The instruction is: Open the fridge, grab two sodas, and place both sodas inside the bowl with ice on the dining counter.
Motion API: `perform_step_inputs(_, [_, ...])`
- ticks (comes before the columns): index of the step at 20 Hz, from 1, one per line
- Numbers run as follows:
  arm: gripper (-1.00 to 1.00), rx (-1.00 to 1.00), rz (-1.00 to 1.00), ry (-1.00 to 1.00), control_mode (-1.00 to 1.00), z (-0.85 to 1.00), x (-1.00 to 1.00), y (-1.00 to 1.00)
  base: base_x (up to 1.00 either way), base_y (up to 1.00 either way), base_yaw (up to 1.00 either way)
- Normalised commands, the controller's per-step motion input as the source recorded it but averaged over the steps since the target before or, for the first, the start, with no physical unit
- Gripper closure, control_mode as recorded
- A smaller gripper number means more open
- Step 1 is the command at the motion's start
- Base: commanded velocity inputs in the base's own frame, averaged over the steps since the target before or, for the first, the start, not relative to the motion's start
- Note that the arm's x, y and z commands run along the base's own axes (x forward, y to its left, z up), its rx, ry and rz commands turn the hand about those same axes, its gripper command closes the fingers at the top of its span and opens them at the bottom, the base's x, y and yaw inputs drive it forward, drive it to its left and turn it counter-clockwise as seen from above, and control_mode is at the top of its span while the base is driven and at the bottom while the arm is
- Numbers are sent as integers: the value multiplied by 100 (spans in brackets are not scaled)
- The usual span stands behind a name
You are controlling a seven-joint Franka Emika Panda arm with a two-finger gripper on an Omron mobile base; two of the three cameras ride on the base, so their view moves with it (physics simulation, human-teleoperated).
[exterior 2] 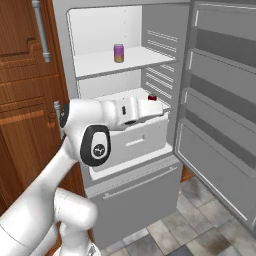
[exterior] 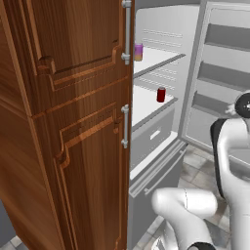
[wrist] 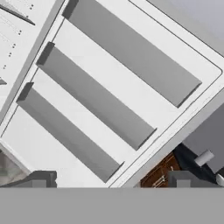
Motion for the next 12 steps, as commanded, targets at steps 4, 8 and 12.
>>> perform_step_inputs(4, [-100,21,2,-2,-100,-4,0,86,0,0,0])
perform_step_inputs(8, [-100,30,8,0,-100,-16,-8,70,0,0,0])
perform_step_inputs(12, [-100,35,14,0,-100,-18,-21,55,0,0,0])
